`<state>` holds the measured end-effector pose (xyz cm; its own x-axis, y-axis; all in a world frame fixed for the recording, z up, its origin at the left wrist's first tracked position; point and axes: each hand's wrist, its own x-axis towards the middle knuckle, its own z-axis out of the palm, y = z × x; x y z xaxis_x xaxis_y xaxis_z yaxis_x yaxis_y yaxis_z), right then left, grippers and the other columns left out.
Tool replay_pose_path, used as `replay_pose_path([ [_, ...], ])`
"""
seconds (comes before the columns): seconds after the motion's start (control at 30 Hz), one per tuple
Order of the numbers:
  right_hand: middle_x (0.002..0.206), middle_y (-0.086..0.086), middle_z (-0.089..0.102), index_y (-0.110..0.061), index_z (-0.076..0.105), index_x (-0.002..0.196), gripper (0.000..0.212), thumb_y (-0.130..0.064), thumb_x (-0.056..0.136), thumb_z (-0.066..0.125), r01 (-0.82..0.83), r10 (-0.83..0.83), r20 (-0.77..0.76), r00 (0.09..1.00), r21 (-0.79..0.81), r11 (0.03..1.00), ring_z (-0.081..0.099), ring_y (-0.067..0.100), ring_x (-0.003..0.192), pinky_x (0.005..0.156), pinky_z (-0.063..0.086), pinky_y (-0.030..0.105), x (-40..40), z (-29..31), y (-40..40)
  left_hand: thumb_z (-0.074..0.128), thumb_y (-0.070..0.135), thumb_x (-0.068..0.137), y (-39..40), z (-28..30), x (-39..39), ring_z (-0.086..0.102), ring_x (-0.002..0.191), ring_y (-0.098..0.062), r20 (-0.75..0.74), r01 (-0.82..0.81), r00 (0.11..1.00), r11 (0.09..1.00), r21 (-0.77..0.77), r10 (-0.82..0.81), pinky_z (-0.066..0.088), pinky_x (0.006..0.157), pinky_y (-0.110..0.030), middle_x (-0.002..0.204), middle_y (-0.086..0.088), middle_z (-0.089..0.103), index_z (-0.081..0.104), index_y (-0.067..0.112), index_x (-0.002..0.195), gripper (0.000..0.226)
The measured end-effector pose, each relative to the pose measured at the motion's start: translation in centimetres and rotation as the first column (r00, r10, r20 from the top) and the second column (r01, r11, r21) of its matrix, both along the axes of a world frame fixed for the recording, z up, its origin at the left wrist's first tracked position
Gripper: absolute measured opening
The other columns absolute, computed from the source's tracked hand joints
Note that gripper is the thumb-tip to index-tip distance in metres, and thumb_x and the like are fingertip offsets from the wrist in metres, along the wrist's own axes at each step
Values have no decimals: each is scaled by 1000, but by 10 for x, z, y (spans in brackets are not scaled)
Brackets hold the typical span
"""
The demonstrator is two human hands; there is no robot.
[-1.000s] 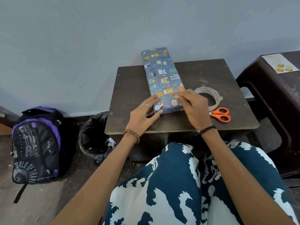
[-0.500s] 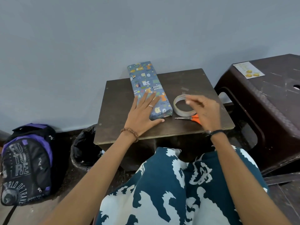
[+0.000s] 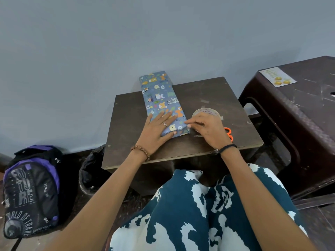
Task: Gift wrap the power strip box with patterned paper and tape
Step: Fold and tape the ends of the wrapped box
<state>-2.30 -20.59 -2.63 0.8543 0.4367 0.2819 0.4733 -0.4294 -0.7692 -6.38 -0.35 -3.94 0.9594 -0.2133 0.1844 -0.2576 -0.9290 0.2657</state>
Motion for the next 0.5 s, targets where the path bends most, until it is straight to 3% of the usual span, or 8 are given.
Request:
replay_pose_path([
  [0.1,104,8,69,-7,68,110,23,-6,91,56,173,-175,64,982,30,984,61,18,98,87,43,19,-7,4,-7,42,44,94,-2,6,1,8,144,-14,-61,-24,998,996,83,29,-4,115,-41,154,7,18,20,30,145,57],
  [0.23,105,6,61,-12,64,111,23,-12,89,56,500,-489,151,859,-46,865,52,21,102,78,38,25,-12,4,-32,42,52,91,-17,20,3,7,144,-11,-83,-58,994,980,190,75,-8,111,-53,154,9,20,24,29,145,61],
  [0.37,107,8,59,-10,61,111,26,-19,87,60,624,-630,-102,770,-83,777,55,23,103,83,43,31,-9,-4,-51,44,40,94,-52,31,12,2,144,-11,-24,-11,1000,990,142,15,-13,111,-51,151,7,29,42,27,137,45],
  [0.5,100,6,63,-10,59,110,41,-41,84,61,688,-683,-271,678,-92,719,56,23,100,78,40,30,-5,-9,-48,46,29,93,-81,33,28,-4,144,-15,-26,93,996,964,248,-89,-14,111,-49,151,5,29,57,26,123,33],
])
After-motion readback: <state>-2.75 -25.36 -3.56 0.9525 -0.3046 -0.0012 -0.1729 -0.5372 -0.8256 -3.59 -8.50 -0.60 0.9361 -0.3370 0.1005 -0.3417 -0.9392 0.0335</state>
